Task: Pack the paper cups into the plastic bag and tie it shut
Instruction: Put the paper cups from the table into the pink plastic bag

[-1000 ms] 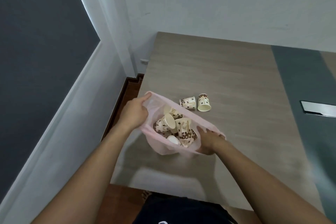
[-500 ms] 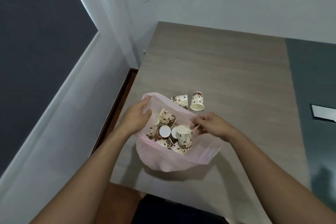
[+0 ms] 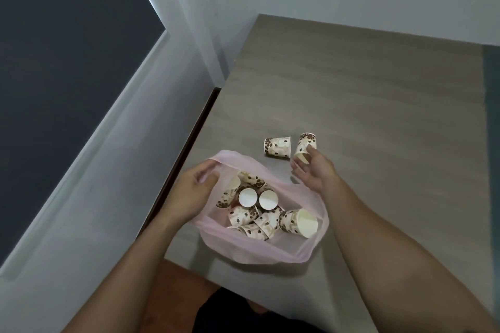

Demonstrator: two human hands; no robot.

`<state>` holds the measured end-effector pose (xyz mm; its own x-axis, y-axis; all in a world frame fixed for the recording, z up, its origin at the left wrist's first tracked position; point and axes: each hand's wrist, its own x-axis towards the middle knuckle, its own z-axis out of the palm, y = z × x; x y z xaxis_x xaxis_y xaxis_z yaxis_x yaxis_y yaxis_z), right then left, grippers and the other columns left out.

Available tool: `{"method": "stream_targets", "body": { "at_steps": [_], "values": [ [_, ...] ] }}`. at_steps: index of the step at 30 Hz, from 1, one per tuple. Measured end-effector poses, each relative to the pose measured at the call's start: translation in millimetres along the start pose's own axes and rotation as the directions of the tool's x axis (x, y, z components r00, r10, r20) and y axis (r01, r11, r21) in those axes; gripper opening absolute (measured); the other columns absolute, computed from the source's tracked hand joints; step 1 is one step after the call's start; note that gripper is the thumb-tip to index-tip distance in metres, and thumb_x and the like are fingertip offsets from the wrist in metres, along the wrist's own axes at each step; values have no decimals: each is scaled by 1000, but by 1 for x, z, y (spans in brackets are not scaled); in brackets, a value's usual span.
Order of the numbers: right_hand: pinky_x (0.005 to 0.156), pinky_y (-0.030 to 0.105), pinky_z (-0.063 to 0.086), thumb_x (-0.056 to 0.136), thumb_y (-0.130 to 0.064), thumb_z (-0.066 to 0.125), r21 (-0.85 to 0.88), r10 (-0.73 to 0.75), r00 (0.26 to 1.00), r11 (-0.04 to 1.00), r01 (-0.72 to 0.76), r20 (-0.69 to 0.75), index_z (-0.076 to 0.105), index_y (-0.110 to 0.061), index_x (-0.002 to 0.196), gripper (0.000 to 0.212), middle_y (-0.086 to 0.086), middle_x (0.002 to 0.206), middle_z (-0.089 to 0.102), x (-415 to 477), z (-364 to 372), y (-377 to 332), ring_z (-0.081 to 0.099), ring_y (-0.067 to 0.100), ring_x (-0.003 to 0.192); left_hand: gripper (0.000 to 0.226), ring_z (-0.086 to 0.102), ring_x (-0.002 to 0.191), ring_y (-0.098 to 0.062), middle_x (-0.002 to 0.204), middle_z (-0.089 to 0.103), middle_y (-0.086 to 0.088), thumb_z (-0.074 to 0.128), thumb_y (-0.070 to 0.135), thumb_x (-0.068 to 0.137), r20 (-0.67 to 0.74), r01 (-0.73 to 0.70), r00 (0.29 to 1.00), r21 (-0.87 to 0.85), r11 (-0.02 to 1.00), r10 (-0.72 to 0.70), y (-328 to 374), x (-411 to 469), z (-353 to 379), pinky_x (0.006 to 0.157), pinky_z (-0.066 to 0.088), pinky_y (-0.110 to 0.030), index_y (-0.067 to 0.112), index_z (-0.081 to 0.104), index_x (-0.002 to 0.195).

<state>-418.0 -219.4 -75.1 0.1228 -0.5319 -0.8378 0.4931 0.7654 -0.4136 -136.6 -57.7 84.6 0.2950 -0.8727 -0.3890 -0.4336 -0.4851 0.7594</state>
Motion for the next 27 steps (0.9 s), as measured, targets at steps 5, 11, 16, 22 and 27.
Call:
{"method": "stream_targets", "body": {
  "at_steps": [5,11,16,22,27],
  "values": [
    [50,29,47,103,-40,75,-159,-161,971,978,133,-176,76,-14,116,29,5,81,78,-15,0,-3,64,13,47,34,63,108,28,111,71,48,62,20,112,-10,15,1000,-44,999,-15,-1,-3,-6,90,48,-3,44,73,133],
    [61,26,54,96,-49,81,-246,-373,927,895,371,39,83,-8,102,42,6,80,75,-76,5,-3,59,13,57,35,65,99,26,110,68,46,60,24,113,18,25,1000,-95,995,-23,-3,5,-10,85,54,-9,43,73,139],
    [80,32,65,101,-47,74,-448,-161,908,828,338,387,83,-5,100,43,10,77,74,-138,9,22,67,22,69,34,69,123,-5,125,72,30,61,23,112,30,45,999,-164,985,-41,-1,15,-9,113,55,-41,37,74,140],
    [91,35,65,105,-41,72,-743,-21,902,558,369,432,84,-12,117,34,0,118,85,-158,19,64,80,20,89,35,66,126,-7,141,69,15,61,26,112,60,-8,998,-190,982,19,4,24,-11,93,52,-23,35,73,144],
    [92,44,65,106,-39,73,-834,29,906,404,376,423,80,-14,124,32,-2,119,80,-145,25,81,83,17,96,34,66,133,-8,140,73,16,65,29,111,67,-7,998,-223,975,22,1,27,-18,101,50,-22,32,74,143]
  ]
}}
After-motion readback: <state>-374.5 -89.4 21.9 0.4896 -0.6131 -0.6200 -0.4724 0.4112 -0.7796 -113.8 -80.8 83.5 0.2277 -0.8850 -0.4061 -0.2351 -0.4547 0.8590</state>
